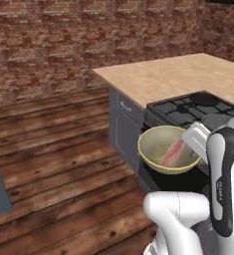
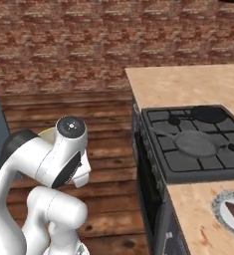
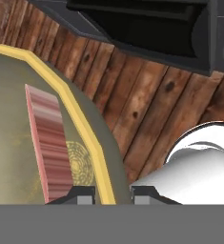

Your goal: Place one of the steaks on the plate and the other in the bowl. Then place the bowl in the fridge.

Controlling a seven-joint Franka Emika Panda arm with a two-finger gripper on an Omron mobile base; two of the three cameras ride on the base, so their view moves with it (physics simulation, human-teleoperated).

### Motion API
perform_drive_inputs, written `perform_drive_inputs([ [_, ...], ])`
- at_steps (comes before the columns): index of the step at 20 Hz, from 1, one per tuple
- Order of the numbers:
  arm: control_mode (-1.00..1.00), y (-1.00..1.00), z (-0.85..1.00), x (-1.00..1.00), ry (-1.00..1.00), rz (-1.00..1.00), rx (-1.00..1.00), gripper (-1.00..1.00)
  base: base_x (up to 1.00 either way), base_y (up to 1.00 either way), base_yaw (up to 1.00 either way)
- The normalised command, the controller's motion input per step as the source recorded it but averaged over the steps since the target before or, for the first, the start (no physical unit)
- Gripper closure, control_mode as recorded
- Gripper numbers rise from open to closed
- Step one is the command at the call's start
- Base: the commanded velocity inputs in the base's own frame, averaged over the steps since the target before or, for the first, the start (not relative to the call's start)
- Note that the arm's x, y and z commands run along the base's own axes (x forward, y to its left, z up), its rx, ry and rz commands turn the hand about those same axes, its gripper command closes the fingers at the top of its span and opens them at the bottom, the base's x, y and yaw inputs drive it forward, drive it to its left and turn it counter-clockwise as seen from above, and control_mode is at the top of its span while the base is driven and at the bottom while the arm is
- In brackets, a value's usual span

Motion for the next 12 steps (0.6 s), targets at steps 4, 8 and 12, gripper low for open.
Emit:
perform_drive_inputs([
  [4, 1.0, 0.0, 0.0, 0.0, 0.0, 0.0, 0.0, 1.0, 0.47, 0.29, 0.34],
  [8, 1.0, 0.0, 0.0, 0.0, 0.0, 0.0, 0.0, 1.0, 0.43, 0.28, 0.34],
  [12, 1.0, 0.0, 0.0, 0.0, 0.0, 0.0, 0.0, 1.0, 0.31, 0.25, 0.36],
])
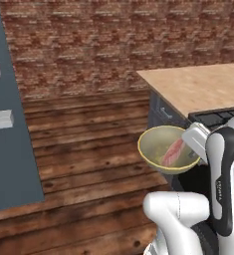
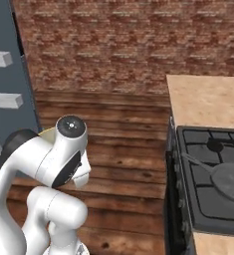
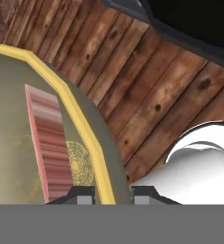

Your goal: Place one of the steaks on the plate and the other in the bowl. Then place the bowl in the fridge.

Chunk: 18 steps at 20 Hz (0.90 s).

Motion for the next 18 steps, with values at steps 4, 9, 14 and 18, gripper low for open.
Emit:
perform_drive_inputs([
  [4, 1.0, 0.0, 0.0, 0.0, 0.0, 0.0, 0.0, 1.0, 0.16, 0.2, 0.34],
  [9, 1.0, 0.0, 0.0, 0.0, 0.0, 0.0, 0.0, 1.0, 0.18, 0.13, 0.38],
  [14, 1.0, 0.0, 0.0, 0.0, 0.0, 0.0, 0.0, 1.0, 0.23, 0.02, 0.4],
  [18, 1.0, 0.0, 0.0, 0.0, 0.0, 0.0, 0.0, 1.0, 0.37, 0.0, 0.4],
])
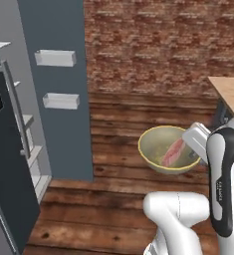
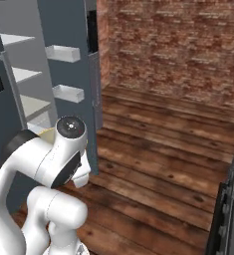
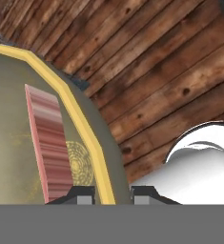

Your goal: Place one of the steaks on the plate and the other in the bowl. Then place the bowl in the fridge.

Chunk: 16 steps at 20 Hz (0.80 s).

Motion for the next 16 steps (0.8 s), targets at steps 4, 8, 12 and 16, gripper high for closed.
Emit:
perform_drive_inputs([
  [4, 1.0, 0.0, 0.0, 0.0, 0.0, 0.0, 0.0, 1.0, 0.39, -0.01, 0.41],
  [8, 1.0, 0.0, 0.0, 0.0, 0.0, 0.0, 0.0, 1.0, 0.36, -0.15, 0.42],
  [12, 1.0, 0.0, 0.0, 0.0, 0.0, 0.0, 0.0, 1.0, 0.38, -0.22, 0.41],
  [16, 1.0, 0.0, 0.0, 0.0, 0.0, 0.0, 0.0, 1.0, 0.35, -0.31, 0.39],
])
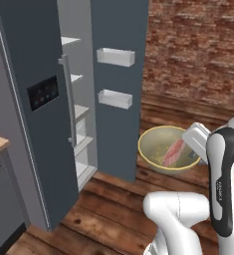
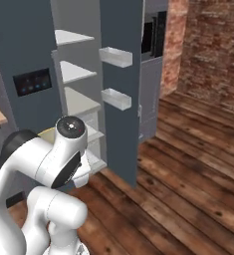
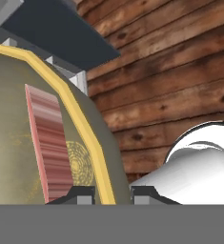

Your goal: Place one of the steaks on the plate and the other in the bowl. Then place the bowl in the fridge.

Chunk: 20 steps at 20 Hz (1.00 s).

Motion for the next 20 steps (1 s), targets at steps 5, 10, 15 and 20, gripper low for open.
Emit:
perform_drive_inputs([
  [5, 1.0, 0.0, 0.0, 0.0, 0.0, 0.0, 0.0, 1.0, 0.26, -0.48, 0.32],
  [10, 1.0, 0.0, 0.0, 0.0, 0.0, 0.0, 0.0, 1.0, 0.26, -0.55, 0.26],
  [15, 1.0, 0.0, 0.0, 0.0, 0.0, 0.0, 0.0, 1.0, 0.28, -0.55, 0.25],
  [20, 1.0, 0.0, 0.0, 0.0, 0.0, 0.0, 0.0, 1.0, 0.16, -0.58, 0.27],
])
